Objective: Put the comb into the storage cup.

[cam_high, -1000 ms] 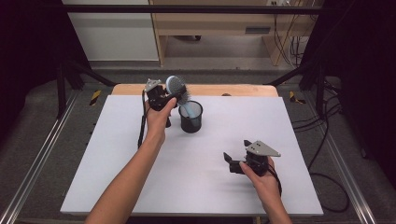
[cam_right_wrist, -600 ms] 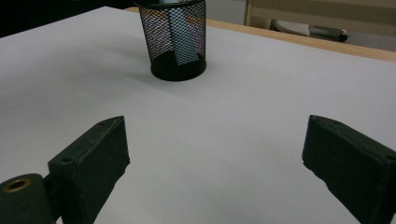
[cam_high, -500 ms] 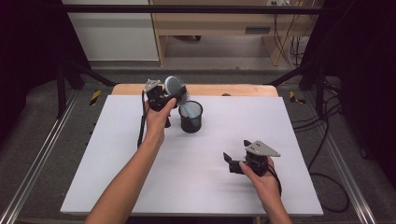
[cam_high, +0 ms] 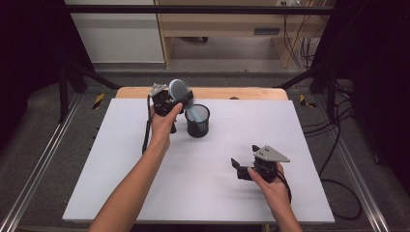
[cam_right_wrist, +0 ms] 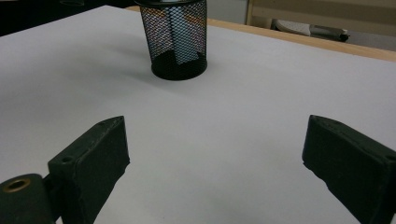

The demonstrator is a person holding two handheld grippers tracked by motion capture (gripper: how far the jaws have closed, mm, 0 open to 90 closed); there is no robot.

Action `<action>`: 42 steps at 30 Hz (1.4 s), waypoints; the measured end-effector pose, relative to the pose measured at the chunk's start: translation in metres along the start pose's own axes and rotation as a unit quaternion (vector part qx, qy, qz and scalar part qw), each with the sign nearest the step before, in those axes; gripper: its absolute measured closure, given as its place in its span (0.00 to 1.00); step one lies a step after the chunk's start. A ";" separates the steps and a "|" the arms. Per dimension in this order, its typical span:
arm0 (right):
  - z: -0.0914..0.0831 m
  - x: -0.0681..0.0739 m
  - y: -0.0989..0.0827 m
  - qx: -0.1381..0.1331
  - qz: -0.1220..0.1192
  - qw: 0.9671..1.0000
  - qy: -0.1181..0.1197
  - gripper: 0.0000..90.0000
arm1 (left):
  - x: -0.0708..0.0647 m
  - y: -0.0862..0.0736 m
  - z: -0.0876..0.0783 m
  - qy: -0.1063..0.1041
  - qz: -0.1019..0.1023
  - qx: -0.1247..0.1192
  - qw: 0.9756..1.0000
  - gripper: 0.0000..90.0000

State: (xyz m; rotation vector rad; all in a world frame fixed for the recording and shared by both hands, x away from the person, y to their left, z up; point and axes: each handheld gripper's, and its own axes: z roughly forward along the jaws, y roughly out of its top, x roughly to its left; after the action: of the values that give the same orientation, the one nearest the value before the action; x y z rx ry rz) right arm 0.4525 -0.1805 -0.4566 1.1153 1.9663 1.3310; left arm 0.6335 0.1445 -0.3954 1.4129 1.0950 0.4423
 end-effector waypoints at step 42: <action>0.000 0.001 0.000 0.002 -0.003 1.000 0.001 0.08 | -0.003 -0.001 -0.001 0.014 0.011 -0.002 1.000 0.05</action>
State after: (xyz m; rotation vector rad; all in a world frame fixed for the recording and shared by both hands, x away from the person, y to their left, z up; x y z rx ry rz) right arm 0.4523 -0.1797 -0.4569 1.1098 1.9735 1.3247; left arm 0.6314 0.1421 -0.3947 1.4210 1.1015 0.4814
